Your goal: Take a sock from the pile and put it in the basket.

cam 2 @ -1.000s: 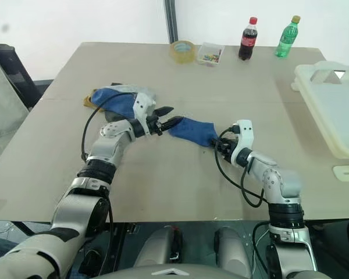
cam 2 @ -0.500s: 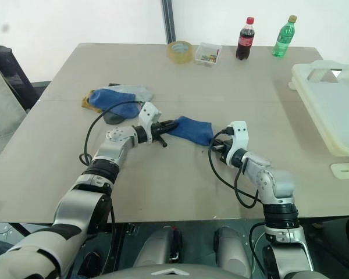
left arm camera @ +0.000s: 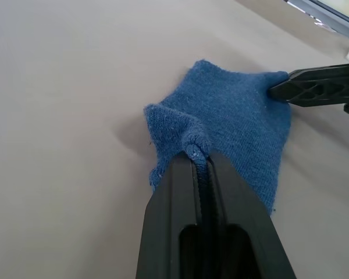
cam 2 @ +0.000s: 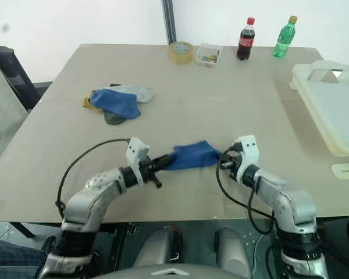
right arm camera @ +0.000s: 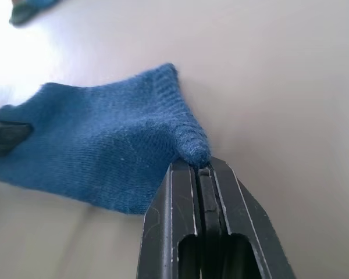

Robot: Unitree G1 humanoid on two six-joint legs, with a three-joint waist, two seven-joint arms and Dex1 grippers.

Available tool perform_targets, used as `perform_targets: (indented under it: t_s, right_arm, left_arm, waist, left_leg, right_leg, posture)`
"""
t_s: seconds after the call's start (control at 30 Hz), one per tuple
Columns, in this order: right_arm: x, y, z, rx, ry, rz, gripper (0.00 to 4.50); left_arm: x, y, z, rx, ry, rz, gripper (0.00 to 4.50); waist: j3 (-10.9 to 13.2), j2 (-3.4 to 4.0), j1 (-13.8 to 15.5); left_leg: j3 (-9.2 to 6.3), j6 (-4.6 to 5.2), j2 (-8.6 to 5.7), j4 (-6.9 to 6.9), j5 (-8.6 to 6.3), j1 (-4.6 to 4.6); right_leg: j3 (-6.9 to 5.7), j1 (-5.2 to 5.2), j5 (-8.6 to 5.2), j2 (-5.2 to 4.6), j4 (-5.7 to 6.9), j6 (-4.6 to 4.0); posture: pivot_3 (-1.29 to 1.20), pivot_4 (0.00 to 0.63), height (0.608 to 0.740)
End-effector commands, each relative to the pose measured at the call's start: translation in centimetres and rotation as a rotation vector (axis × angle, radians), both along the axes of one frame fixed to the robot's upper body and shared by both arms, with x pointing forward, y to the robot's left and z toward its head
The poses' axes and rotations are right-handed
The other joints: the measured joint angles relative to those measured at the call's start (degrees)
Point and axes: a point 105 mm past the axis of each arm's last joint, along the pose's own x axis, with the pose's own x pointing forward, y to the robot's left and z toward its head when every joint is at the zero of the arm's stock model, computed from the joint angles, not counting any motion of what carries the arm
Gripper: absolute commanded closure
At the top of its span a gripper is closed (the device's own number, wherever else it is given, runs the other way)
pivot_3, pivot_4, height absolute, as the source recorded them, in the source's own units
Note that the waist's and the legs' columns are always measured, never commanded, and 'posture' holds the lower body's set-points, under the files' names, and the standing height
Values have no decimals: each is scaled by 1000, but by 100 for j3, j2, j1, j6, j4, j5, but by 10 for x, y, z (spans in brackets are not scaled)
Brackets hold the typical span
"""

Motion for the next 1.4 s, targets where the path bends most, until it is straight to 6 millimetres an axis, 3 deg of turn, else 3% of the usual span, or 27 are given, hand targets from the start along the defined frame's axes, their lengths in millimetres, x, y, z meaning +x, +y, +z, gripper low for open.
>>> perform_targets:
  t_s: [0.03, 0.17, 0.33, 0.6, 0.73, 0.87, 0.9, 1.07, 1.2, 1.33, 1.4]
  right_arm:
    - [-18, -11, 14, -13, -22, -7, 4500]
    - [-26, -20, 14, -49, -6, -15, 4500]
    - [-12, -40, 16, -79, -20, -95, 4500]
    - [-1, -37, 15, -78, -21, -85, 4500]
    - [-18, -24, 17, -36, 8, 41, 3067]
    - [-27, -36, 22, -57, 1, 42, 1132]
    - [-29, -40, 25, -58, -7, 41, 1114]
    - [-33, -52, 52, -108, -123, 104, 1114]
    - [-41, -60, 75, -225, -269, 229, 1114]
    - [-48, -46, 106, -145, -444, 348, 1114]
    - [-50, -37, 119, -104, -525, 398, 1114]
  left_arm:
    - [-9, -8, 12, -33, -4, 39, 4433]
    - [-10, -11, 13, -28, -18, 95, 4433]
    - [-3, -28, 4, 67, -36, 28, 4433]
    - [2, -42, -8, 84, 0, -23, 4433]
    - [0, -43, -9, 56, 23, -28, 2967]
    - [4, -35, -4, 54, -6, 27, 1128]
    - [4, -33, -1, 44, -13, 37, 695]
    - [0, -18, 17, 19, -51, 32, 695]
    - [0, 14, 39, 13, -64, 46, 695]
    - [5, 35, 59, -62, -67, 51, 695]
    - [16, 47, 58, -5, -87, 92, 695]
  waist:
    - [0, -1, -4]
    - [0, -1, -27]
    - [0, -1, -11]
    - [0, -1, 2]
    - [-1, -1, 21]
    - [-2, -1, 23]
    - [-2, -1, 20]
    - [0, -2, -30]
    - [4, -2, -13]
    - [10, -12, 5]
    - [17, -23, 13]
  left_leg:
    - [0, 0, 0, 4, 0, 0]
    - [3, 0, 0, 10, 1, 4]
    - [2, 0, -4, 9, 1, 1]
    - [2, 3, -12, 4, -1, -5]
    - [1, 3, -10, 5, 0, -3]
    - [1, 3, -9, 5, 0, 0]
    - [2, 3, -8, 5, 0, 0]
    - [3, 3, -3, 6, 0, 1]
    - [-2, 3, -3, 2, 0, -7]
    - [-1, 2, -6, 0, -1, -9]
    - [0, 3, -7, 2, -1, -8]
  right_leg:
    - [1, 0, -3, 0, 0, -5]
    - [4, 0, -3, 3, 1, -4]
    - [3, -3, -3, 11, 1, -5]
    - [5, -4, -4, 10, -5, -6]
    - [6, -2, -4, 7, -5, -6]
    - [7, 1, -4, 5, -5, -6]
    - [7, 0, -4, 5, -5, -5]
    - [7, -3, -5, 9, -4, -4]
    - [2, -13, -6, 14, -4, -4]
    - [4, -10, -9, 9, -11, 2]
    - [5, -9, -13, 9, -11, 9]
  posture:
    - [0, 150, 740]
    - [0, 150, 740]
    - [0, 150, 740]
    - [0, 150, 740]
    - [0, 150, 740]
    - [0, 150, 740]
    - [0, 150, 740]
    - [0, 150, 740]
    - [0, 150, 740]
    - [0, 150, 740]
    - [0, 150, 740]
